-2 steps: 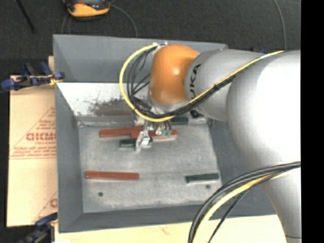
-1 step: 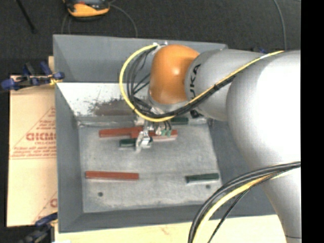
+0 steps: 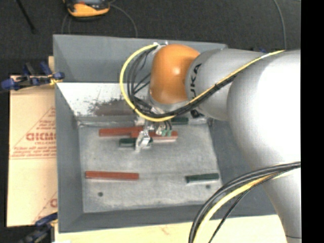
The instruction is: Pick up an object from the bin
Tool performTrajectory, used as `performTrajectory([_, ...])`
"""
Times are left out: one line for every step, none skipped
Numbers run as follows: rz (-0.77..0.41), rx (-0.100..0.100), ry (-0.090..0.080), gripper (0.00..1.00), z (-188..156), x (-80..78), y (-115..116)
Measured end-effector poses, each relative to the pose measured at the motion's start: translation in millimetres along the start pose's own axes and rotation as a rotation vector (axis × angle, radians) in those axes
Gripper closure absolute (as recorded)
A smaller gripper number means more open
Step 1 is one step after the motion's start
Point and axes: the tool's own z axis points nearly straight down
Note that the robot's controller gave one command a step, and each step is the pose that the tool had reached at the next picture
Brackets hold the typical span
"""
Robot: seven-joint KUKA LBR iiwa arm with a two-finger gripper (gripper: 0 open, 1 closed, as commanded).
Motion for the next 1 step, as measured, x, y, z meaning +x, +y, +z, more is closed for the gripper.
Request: performTrajectory([0.000, -0.001, -0.006, 1.00, -6.8, 0.4, -0.1])
